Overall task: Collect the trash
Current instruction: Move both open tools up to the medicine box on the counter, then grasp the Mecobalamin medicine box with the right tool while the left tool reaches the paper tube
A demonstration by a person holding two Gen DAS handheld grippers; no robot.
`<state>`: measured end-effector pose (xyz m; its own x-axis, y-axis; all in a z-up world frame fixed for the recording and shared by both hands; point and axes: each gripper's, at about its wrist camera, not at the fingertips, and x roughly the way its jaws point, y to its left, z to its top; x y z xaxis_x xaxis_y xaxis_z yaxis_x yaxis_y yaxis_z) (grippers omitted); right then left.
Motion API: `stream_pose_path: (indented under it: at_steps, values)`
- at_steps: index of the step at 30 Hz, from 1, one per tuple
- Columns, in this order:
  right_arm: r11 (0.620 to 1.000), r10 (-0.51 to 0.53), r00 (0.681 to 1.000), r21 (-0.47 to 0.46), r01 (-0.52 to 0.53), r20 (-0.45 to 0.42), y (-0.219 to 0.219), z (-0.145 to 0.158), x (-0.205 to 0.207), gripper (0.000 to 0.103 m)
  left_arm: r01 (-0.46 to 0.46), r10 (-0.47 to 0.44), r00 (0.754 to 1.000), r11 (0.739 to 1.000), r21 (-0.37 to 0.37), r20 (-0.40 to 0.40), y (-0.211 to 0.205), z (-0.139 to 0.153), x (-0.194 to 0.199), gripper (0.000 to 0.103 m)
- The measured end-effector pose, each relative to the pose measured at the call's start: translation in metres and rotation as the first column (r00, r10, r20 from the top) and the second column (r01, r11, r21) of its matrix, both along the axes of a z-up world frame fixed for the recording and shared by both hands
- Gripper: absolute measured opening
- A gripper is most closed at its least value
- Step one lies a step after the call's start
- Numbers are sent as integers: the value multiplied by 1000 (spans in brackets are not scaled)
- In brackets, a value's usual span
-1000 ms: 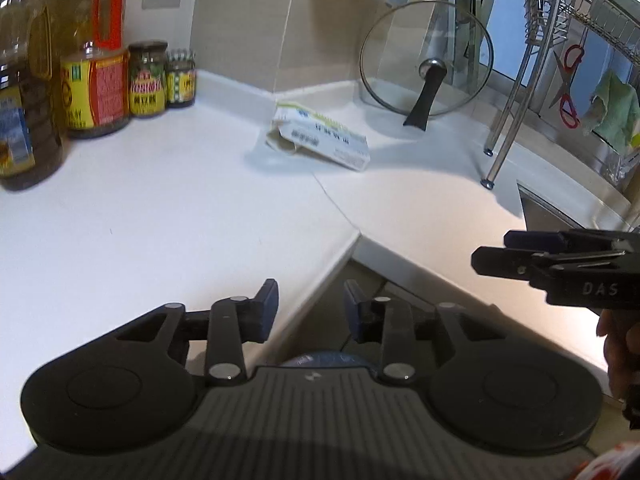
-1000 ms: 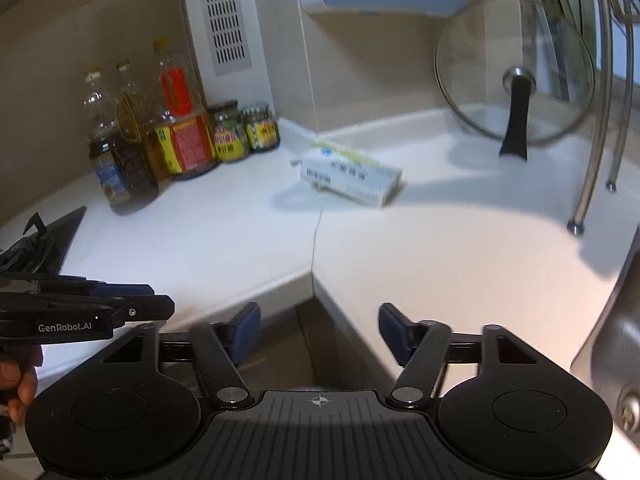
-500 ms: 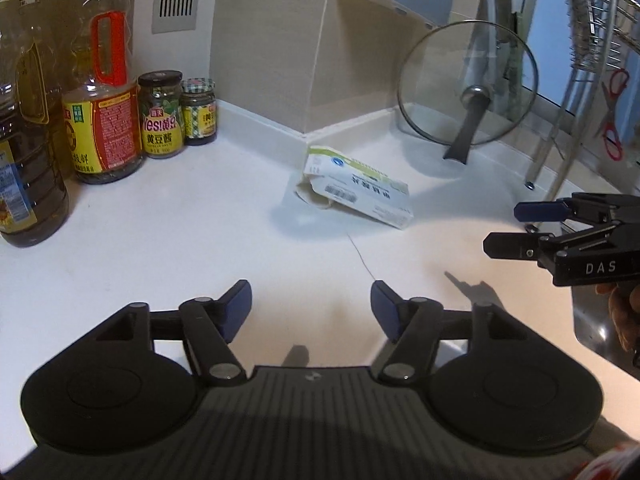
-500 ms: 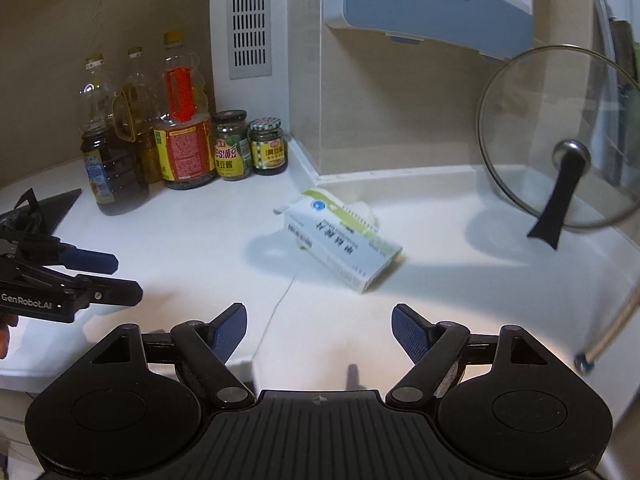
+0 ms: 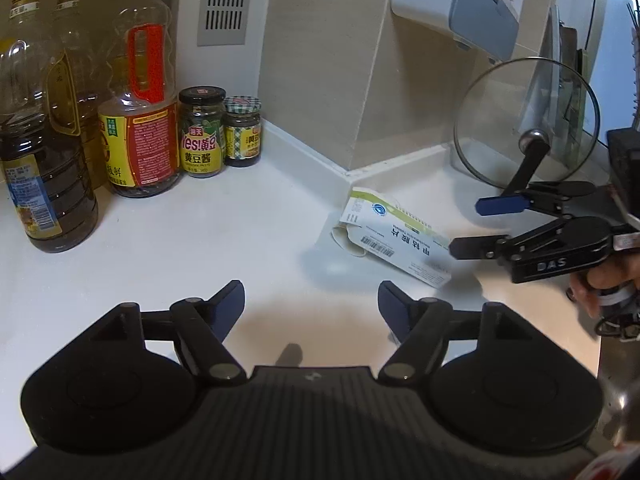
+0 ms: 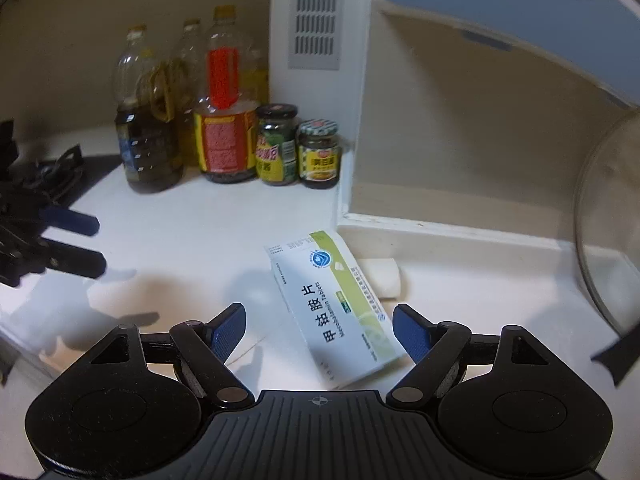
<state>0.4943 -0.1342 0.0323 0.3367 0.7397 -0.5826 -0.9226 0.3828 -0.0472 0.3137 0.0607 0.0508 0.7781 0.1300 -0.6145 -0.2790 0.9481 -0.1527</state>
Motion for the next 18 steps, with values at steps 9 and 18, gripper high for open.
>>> stream_pose_path:
  at_steps: [9, 18]
  values:
    - [987, 107, 994, -123, -107, -11, 43, -19, 29, 82, 14, -13, 999, 1000, 14, -31, 8, 0, 11, 71]
    - [960, 136, 990, -242, -142, -40, 73, -37, 52, 84, -2, 2, 999, 1000, -4, -39, 31, -6, 19, 71]
